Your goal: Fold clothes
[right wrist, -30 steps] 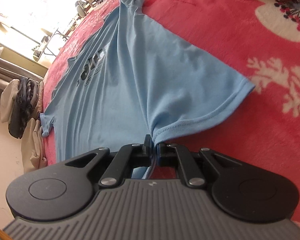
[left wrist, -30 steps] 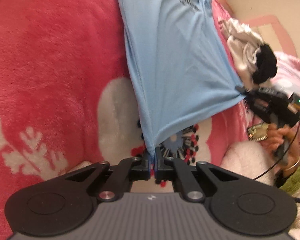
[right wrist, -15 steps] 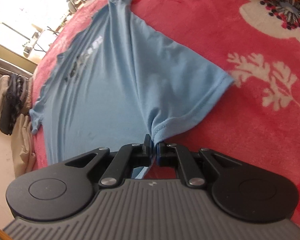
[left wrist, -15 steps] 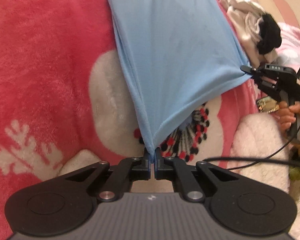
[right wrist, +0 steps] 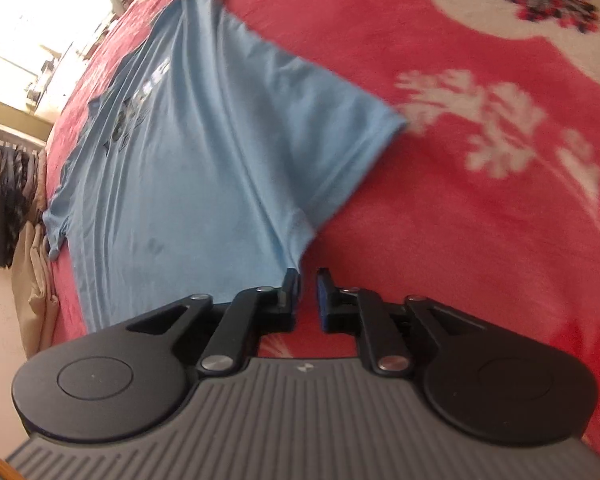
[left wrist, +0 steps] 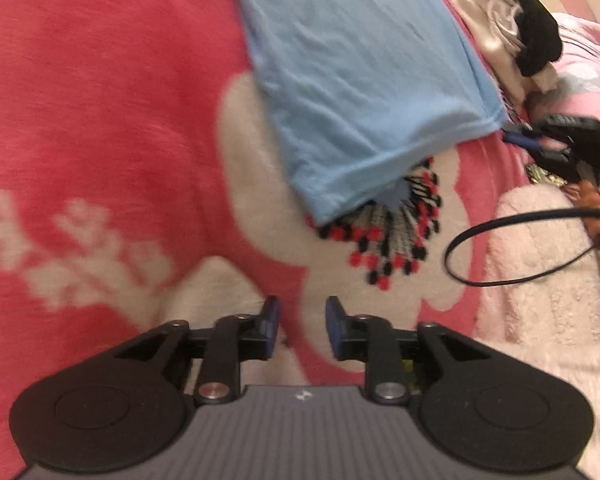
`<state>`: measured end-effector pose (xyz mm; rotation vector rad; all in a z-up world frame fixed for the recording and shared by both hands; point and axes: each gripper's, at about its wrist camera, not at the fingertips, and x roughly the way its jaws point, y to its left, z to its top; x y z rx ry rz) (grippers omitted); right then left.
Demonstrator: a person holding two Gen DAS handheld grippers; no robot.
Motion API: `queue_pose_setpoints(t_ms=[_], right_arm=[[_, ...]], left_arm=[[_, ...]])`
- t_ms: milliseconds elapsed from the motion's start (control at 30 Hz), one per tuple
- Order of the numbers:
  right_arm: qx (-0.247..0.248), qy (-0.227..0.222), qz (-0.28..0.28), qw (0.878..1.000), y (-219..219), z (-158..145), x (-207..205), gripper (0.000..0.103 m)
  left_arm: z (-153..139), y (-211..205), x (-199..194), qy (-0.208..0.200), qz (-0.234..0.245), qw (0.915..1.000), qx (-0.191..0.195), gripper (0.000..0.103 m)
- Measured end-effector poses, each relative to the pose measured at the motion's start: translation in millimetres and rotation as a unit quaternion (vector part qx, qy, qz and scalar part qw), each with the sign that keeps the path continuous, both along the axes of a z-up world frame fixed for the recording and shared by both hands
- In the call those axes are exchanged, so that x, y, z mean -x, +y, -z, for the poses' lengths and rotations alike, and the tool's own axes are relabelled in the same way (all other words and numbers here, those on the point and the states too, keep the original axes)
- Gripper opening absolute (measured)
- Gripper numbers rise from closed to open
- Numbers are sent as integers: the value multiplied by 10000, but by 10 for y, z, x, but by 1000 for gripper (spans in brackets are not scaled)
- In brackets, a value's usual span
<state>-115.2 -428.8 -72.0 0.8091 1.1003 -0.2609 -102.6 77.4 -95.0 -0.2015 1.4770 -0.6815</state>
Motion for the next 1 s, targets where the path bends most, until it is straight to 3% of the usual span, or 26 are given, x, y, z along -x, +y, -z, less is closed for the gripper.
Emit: queue_pose_setpoints(t_ms=[133,267,433,567,667,733,800,867,1000], right_arm=[[65,-135,494,9987,-307,-90,280,23],[36,-473,826,9954,-590,-91,330,30],[60,-880,527,9947,-687,-23,9,46],[487,-946,84,9943,-671,26,-306,50],[521,-783,-264,9952,-654,122,-455,50],[622,-612,-547,9947,-604,185,-509,47],[1118,-426,-881,9889,-502,198,-546,9],[1278,-485,-913,9864,-476,147,-531,5],[1781,-621,-470,9809,-595,-138,-400,5]], left_arm=[[-250,252,-144,-297,-335,9988,-216,34],[-496,242,-369,-773,-696,9942,-270,38],[-601,-141,-662,-1306,-662,9892,-116,40],[-476,-594,-836,-1481,-330,9884,-113,39],[-372,-863,-863,-1585,-76,9872,-141,40],[-334,-972,-850,-1699,32,9853,-157,42],[-323,-988,-839,-1720,62,9849,-160,43],[-315,-998,-829,-1734,85,9847,-162,43],[-313,-1023,-814,-1781,197,9835,-230,43]])
